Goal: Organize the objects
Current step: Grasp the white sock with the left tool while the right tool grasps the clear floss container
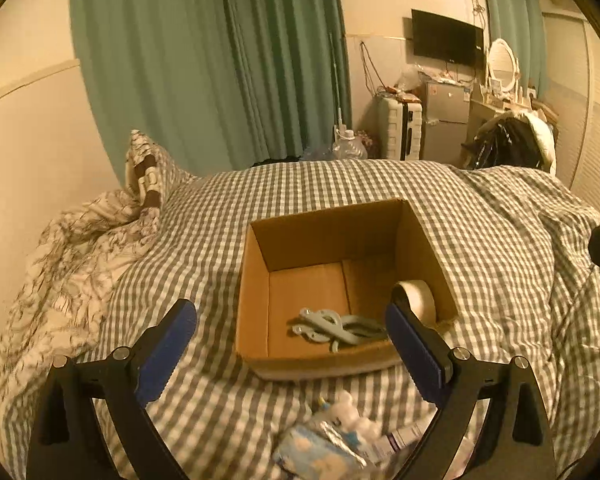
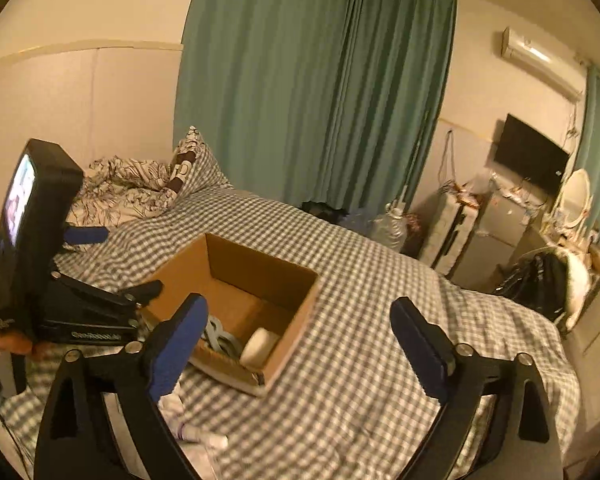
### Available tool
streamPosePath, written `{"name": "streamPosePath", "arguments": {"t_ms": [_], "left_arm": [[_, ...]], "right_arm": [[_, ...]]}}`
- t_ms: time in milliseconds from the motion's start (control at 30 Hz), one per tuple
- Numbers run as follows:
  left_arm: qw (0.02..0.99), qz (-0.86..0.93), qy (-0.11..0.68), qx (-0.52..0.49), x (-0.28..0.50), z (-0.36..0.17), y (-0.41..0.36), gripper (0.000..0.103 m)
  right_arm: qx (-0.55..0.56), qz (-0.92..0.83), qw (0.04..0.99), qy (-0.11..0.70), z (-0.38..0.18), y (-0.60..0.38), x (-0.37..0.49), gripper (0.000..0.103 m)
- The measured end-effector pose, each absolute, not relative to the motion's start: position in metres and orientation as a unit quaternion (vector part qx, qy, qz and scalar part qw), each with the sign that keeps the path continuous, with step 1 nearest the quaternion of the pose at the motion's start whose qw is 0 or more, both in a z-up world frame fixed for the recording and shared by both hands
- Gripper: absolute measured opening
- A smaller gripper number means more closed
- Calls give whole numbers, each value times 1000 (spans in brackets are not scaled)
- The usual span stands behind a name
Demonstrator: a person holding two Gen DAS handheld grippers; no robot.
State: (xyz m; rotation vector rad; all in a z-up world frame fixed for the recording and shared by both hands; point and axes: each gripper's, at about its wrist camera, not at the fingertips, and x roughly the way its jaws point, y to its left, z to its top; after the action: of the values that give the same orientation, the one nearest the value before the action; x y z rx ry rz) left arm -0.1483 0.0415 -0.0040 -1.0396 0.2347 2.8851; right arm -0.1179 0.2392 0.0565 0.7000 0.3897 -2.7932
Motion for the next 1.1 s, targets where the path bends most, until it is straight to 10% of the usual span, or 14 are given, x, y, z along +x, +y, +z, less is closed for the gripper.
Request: {"name": "streamPosePath", "arguments": {"t_ms": [633, 1100], "left_arm": [[-9, 912, 34, -409, -28, -130, 39, 103], [71, 875, 53, -475, -16, -188, 55, 103]], "right_arm": [[329, -933, 120, 84, -102, 249, -44, 103], [350, -924, 121, 92, -117, 241, -42, 103]]}}
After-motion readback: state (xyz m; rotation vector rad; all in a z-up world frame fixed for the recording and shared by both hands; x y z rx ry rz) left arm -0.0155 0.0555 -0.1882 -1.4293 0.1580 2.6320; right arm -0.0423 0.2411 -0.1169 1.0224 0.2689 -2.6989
